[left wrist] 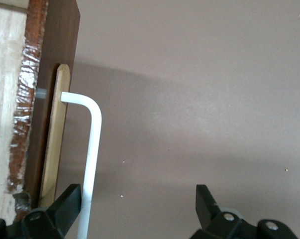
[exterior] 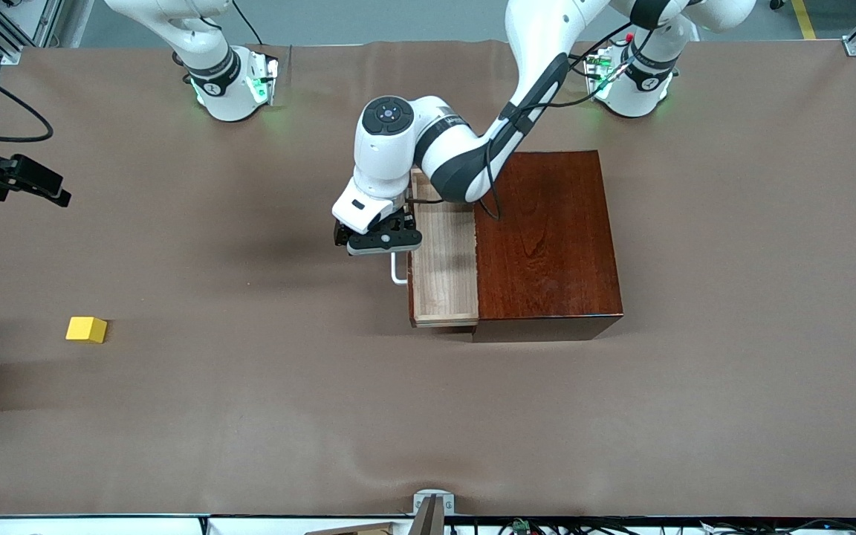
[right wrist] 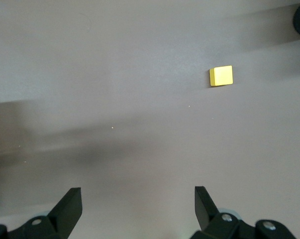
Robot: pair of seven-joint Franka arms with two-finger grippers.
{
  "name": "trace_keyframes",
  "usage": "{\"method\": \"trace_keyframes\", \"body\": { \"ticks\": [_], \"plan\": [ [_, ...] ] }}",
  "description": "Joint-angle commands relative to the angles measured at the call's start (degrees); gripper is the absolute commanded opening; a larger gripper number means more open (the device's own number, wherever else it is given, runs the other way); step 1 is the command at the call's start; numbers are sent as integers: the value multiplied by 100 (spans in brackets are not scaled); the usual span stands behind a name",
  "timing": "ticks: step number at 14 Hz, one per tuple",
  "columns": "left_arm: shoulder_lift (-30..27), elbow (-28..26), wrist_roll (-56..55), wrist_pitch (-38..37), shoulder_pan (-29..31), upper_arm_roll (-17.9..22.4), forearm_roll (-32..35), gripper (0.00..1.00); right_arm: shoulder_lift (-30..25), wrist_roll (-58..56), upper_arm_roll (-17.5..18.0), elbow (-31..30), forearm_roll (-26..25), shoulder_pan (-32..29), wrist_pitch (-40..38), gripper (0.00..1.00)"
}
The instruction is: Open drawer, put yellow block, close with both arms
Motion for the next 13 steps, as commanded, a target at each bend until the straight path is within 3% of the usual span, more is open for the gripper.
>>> {"method": "trace_keyframes", "body": {
  "ticks": [1, 9, 13],
  "plan": [
    [-93, 255, -36, 355, -59, 4, -118, 100, 18, 12, 8, 36, 64, -25, -1, 100],
    [-515, 264, -167, 355, 108, 39, -135, 100, 18, 12, 8, 36, 55, -16, -1, 100],
    [-787, 273, -299, 355, 459, 31, -144, 100, 18, 3, 8, 44, 38, -25, -1, 100]
  ]
}}
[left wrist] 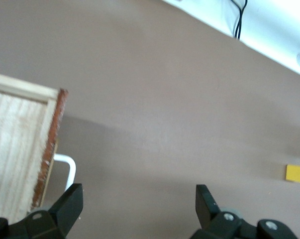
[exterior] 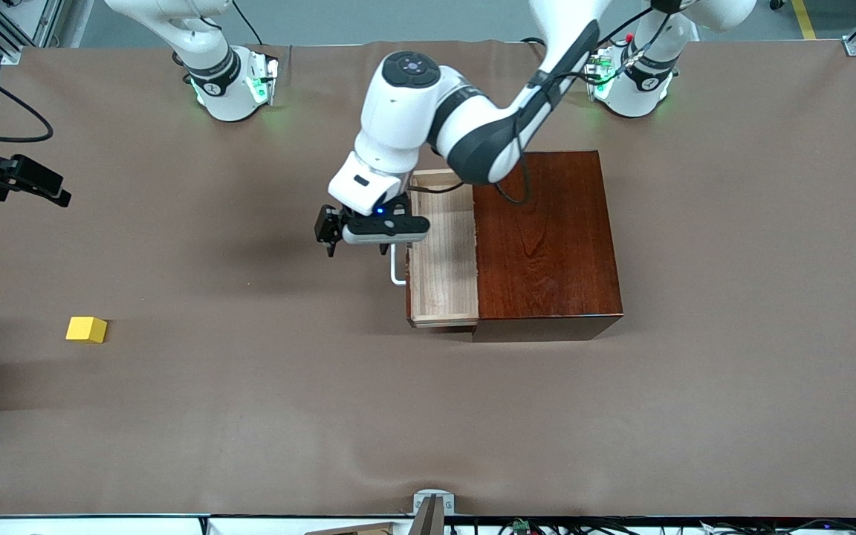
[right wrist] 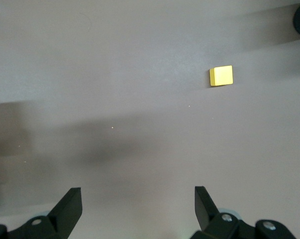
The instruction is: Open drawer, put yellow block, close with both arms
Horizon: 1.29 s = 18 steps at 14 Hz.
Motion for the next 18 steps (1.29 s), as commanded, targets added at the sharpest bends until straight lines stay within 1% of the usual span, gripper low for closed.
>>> {"method": "trace_keyframes", "body": {
  "ticks": [1, 7, 10, 12, 13, 15, 17, 18],
  "plan": [
    [-244, -50, -146, 7, 224, -14, -96, 100, 16, 3, -1, 45, 29, -42, -10, 100],
    [-824, -59, -525, 51, 979, -6, -166, 100, 7, 12, -10, 62, 46, -25, -1, 100],
    [-1306, -68, -560, 51, 1523, 3, -674, 100, 25, -76, -10, 62, 29, -60, 25, 100],
    [-1518, -68, -560, 42, 1867, 3, -947, 100, 86, -250, -19, 54, -146, -86, 113, 100],
    [-1589, -76, -560, 42, 1990, 3, -1027, 100, 121, -399, -19, 54, -251, -156, 148, 100],
    [-1756, -129, -560, -10, 2288, 12, -1071, 100, 253, -698, -10, 62, -252, -471, 350, 100],
    [-1887, -234, -490, -299, 2640, -23, -1386, 100, 507, -1373, -19, 80, -182, -858, 674, 100],
    [-1923, -217, -446, -440, 2694, -23, -1414, 100, 656, -1620, -10, 123, -191, -1025, 754, 100]
  ]
}}
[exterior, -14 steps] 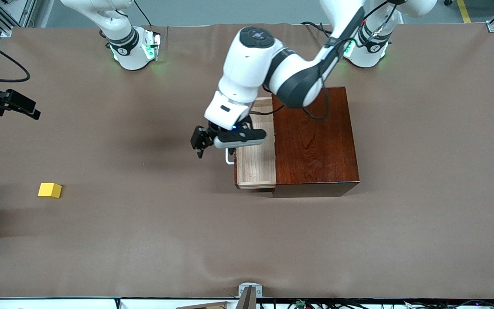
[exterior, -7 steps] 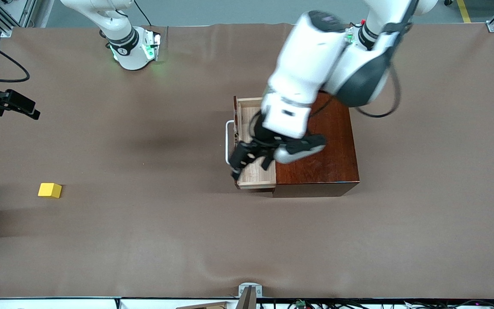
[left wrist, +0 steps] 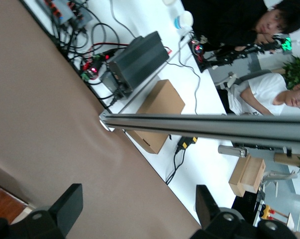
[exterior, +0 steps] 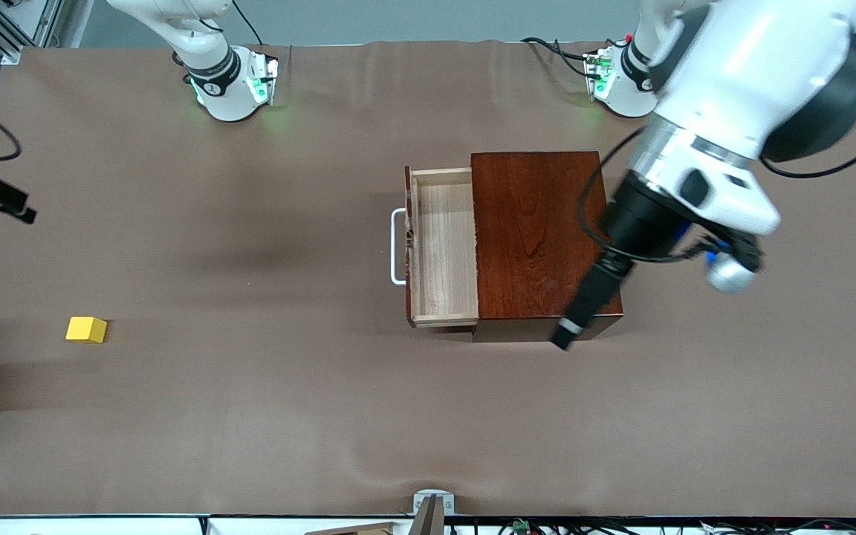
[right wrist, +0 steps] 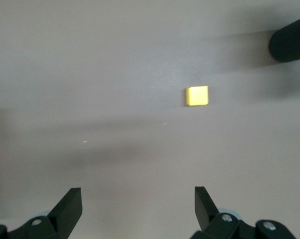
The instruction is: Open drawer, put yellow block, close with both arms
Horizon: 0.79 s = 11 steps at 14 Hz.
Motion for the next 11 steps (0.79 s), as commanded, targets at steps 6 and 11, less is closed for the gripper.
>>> {"method": "trace_keyframes", "body": {
  "ticks": [6, 11],
  "plan": [
    [-248, -229, 468, -1103, 805, -38, -164, 100, 1357, -1105, 73, 1033, -17, -829, 192, 100],
    [-204, -448, 1213, -2322, 1070, -21, -138, 100, 2068, -1720, 73, 1051, 53, -978, 1053, 100]
  ]
}}
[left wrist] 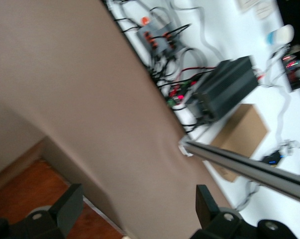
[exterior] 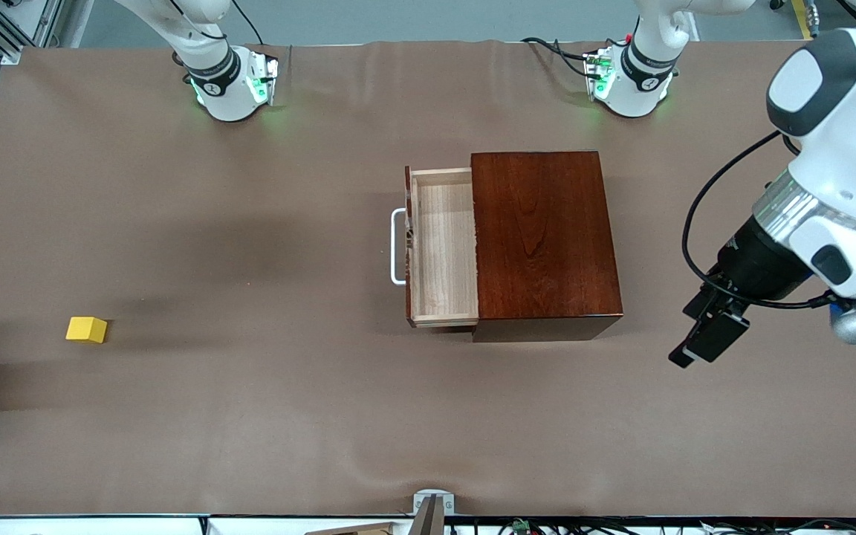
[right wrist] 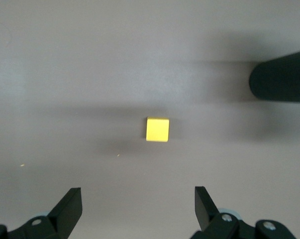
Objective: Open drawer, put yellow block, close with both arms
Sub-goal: 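Grasp the yellow block with the right gripper while the left gripper withdraws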
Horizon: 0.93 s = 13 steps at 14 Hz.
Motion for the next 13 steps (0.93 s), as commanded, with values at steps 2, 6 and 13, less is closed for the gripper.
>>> {"method": "trace_keyframes", "body": {
  "ticks": [2, 6, 13],
  "plan": [
    [-103, -267, 1039, -1259, 123, -5, -62, 100, 686, -269, 83, 173, 153, -175, 664, 100],
    [-120, -618, 2341, -2412, 326, 4, 42, 100, 1232, -199, 83, -107, 162, -175, 1236, 100],
    [-857, -1962, 3370, -2590, 317, -40, 711, 100, 1461, 266, 92, -1198, 171, -306, 2565, 100]
  ]
}}
